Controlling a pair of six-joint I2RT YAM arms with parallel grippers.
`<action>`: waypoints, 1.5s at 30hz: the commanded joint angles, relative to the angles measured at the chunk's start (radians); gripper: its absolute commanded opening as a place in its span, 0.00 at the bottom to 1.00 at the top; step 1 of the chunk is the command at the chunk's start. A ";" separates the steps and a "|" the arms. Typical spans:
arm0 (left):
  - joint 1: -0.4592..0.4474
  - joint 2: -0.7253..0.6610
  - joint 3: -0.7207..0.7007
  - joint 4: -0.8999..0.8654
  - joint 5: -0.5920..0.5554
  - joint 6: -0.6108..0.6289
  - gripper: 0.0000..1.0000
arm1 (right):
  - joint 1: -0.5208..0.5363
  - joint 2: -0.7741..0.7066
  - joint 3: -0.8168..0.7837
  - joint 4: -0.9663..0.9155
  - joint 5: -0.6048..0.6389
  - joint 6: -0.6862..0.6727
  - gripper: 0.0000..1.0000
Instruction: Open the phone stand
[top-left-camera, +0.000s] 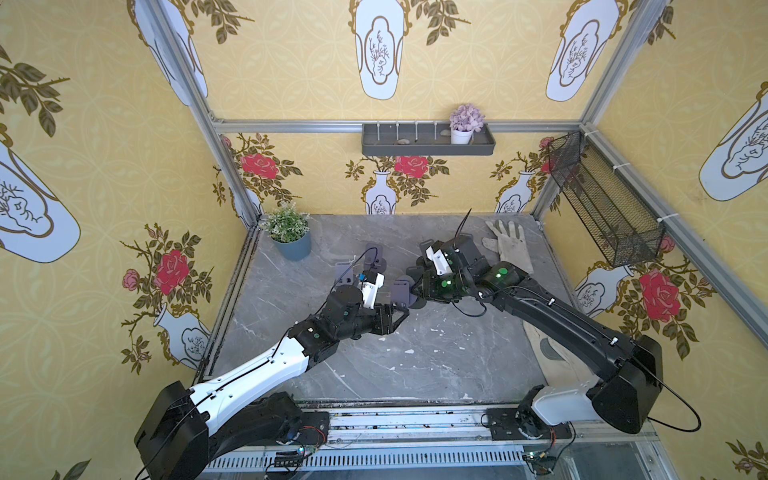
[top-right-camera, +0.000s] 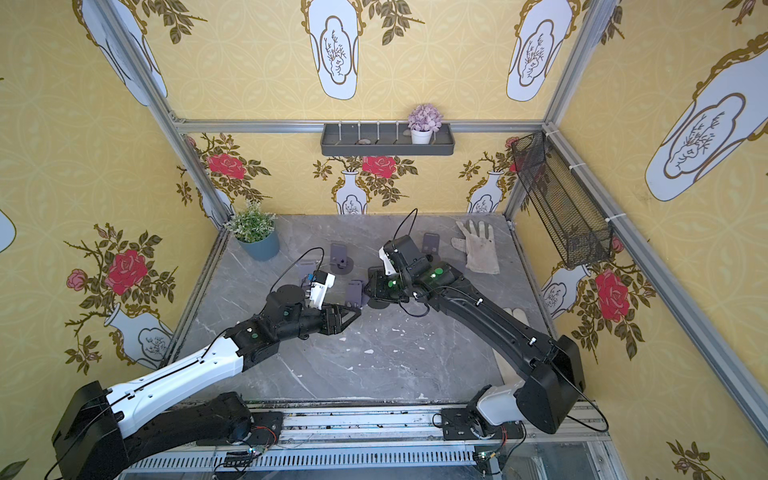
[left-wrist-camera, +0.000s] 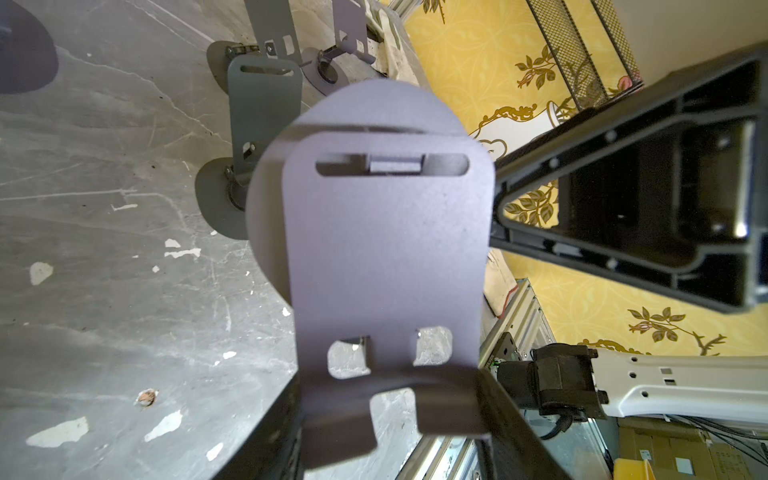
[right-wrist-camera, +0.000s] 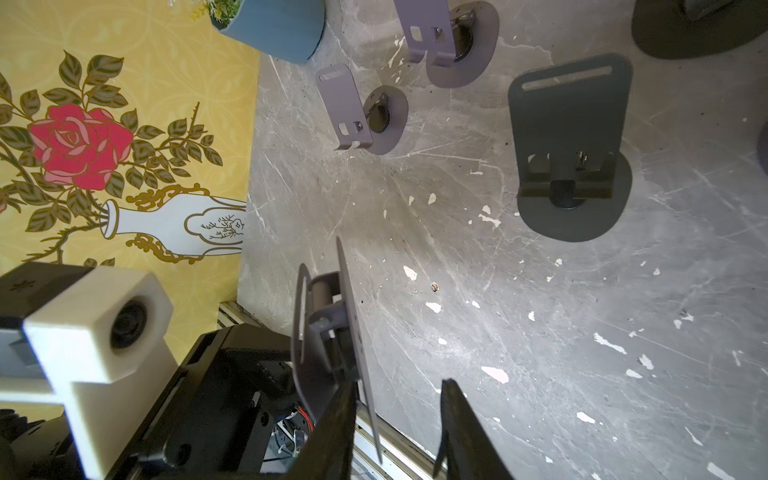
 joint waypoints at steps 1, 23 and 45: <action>0.008 -0.002 -0.002 0.056 0.048 0.016 0.29 | 0.005 0.005 -0.003 0.036 0.003 0.004 0.34; 0.015 0.004 0.021 0.122 0.120 0.016 0.25 | 0.081 0.083 -0.006 0.140 -0.055 -0.026 0.07; 0.188 -0.088 0.112 -0.166 0.154 0.190 0.15 | 0.040 0.102 0.099 -0.236 0.361 -0.253 0.01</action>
